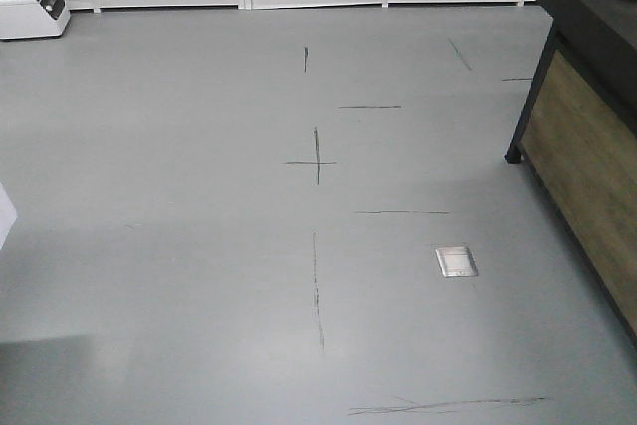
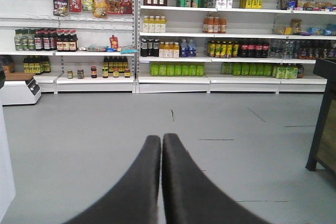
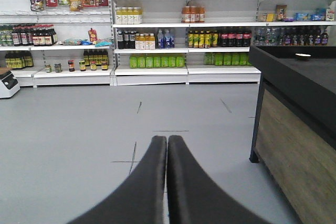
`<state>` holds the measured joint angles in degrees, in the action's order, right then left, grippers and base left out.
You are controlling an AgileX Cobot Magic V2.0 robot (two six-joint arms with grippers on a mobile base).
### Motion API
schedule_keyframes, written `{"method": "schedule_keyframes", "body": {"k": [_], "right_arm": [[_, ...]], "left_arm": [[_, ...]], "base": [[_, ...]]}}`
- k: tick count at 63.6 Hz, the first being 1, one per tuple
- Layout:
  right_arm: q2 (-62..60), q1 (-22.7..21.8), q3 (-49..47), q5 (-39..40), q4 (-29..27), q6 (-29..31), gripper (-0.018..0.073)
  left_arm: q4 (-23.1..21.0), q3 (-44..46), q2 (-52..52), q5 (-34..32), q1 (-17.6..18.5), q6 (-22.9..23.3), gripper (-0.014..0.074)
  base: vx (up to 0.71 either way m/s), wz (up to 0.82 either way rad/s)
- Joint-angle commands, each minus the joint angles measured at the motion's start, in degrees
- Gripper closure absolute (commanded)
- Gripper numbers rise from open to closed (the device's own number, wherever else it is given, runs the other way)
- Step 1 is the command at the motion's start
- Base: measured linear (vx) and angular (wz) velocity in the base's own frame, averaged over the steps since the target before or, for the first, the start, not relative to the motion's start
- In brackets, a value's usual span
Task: Pick three apples into basket with both arms
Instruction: 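Drive the base forward across the floor toward the fruit tables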
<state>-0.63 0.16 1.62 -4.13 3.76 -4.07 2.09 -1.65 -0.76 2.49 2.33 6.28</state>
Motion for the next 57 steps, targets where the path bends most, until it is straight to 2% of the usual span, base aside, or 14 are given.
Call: {"method": "schedule_keyframes", "body": {"k": [1, 57], "right_arm": [[0.09, -0.07, 0.79, 4.13, 0.54, 0.15, 0.0568], [0.09, -0.07, 0.79, 4.13, 0.54, 0.15, 0.0568]], "left_arm": [[-0.08, -1.07, 0.41, -4.32, 0.02, 0.43, 0.0603], [-0.08, -1.07, 0.41, -4.32, 0.02, 0.43, 0.0603]], "base": [[0.17, -0.09], [0.16, 0.04]]}}
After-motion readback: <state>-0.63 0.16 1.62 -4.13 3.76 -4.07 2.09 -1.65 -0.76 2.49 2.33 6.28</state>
